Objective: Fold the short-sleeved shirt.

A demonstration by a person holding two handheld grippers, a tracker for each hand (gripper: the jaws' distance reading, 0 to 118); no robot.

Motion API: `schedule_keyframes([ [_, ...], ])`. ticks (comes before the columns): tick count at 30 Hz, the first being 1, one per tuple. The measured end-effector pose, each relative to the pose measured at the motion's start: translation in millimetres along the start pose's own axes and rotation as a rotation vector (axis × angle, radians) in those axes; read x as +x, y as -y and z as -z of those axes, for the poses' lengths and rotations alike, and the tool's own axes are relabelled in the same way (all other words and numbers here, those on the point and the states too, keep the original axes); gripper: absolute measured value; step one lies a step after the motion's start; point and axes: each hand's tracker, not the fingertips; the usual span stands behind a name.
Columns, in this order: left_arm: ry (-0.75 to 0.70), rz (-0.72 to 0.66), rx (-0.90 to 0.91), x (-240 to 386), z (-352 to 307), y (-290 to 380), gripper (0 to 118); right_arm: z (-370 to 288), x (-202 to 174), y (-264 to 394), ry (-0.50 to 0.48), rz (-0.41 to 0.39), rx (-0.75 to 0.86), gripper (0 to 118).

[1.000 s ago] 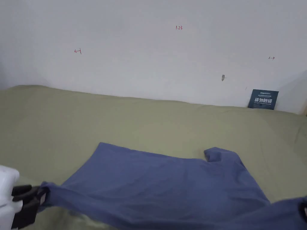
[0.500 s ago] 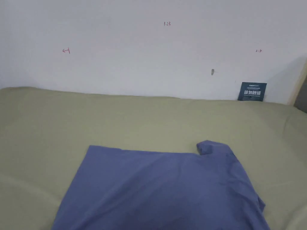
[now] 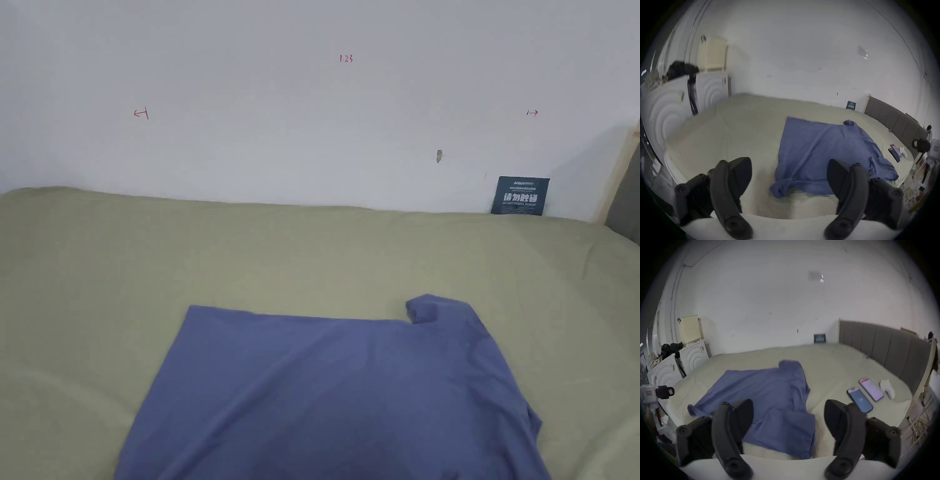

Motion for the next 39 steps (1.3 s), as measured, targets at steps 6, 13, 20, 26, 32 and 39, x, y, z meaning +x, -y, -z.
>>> schedule_keyframes([
  [6,-0.033,0.075,0.030,39.3,-25.2,18.0,0,-25.5,-34.4,30.5,0.054,-0.005,0.044,0],
  [13,-0.001,0.015,-0.002,43.8,-38.3,26.0,3,-25.5,-41.9,49.7,0.046,-0.022,-0.049,0],
  [20,-0.013,0.013,-0.219,4.4,32.6,21.4,109,-18.0,-35.4,34.7,0.037,-0.030,-0.028,0],
  [26,-0.049,0.071,-0.416,-12.4,96.5,54.6,101,-11.3,-25.2,26.6,0.059,-0.061,-0.055,0],
  [32,-0.054,0.195,-0.338,6.9,103.2,57.3,5,10.6,1.8,41.7,0.092,-0.046,-0.208,5],
  [39,-0.029,0.147,-0.357,-1.4,102.3,52.2,5,60.9,26.1,69.7,0.013,0.018,-0.477,92],
])
